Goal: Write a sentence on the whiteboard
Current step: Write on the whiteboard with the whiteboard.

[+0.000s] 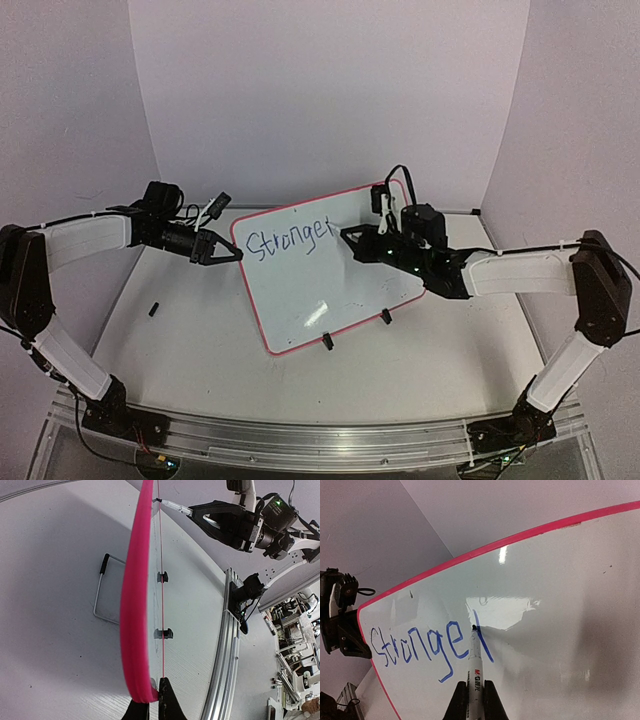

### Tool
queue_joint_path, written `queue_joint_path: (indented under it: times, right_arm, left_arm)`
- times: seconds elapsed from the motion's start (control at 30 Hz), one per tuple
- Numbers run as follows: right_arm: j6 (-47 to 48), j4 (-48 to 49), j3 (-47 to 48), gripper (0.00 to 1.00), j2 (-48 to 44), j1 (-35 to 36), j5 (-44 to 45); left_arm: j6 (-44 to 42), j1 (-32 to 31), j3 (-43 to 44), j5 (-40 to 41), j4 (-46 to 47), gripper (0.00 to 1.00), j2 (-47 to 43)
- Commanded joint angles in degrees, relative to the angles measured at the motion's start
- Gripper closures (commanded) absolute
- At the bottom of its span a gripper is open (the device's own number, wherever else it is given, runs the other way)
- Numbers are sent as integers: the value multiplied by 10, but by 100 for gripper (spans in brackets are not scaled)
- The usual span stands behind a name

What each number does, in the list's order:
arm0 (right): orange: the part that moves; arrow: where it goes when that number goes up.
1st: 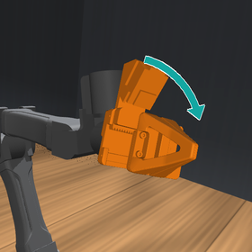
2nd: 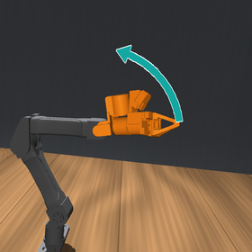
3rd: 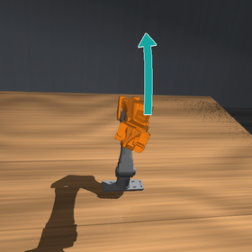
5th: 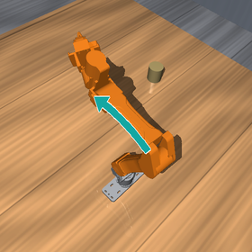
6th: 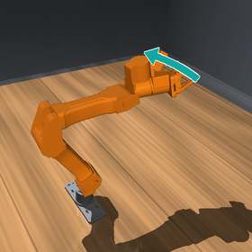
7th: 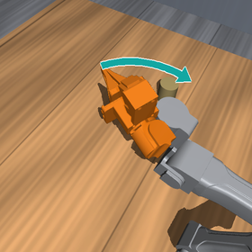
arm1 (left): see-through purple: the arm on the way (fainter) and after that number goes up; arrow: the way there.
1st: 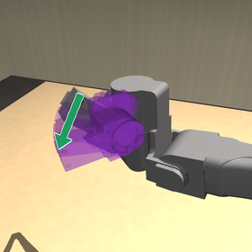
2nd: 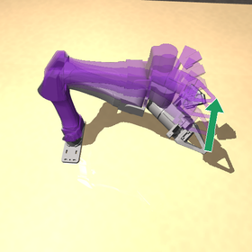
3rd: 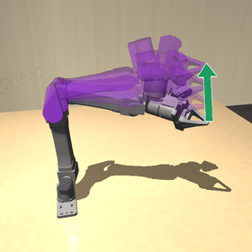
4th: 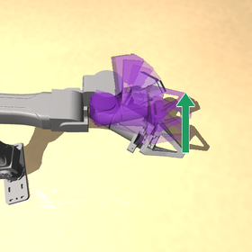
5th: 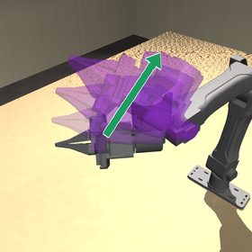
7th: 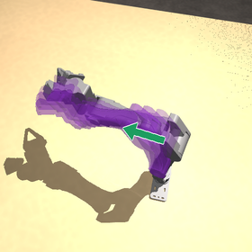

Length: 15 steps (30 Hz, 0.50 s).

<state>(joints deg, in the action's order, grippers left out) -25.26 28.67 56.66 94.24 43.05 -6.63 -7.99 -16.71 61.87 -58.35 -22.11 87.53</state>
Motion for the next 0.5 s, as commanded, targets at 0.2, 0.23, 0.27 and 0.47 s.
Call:
queue_joint_path:
  times: [0.2,0.23,0.27,0.47]
  right_arm:
    - [6,5,17,100,10,-2,26]
    - [6,5,15,100,9,-2,31]
    - [5,4,13,100,6,-2,36]
    - [5,3,1,100,-8,-2,62]
  left_arm:
    - [-39,-2,26,14,15,100,7]
    - [-39,-2,26,13,15,100,7]
    - [-39,-2,26,14,15,100,8]
    - [-39,-2,26,13,15,100,8]
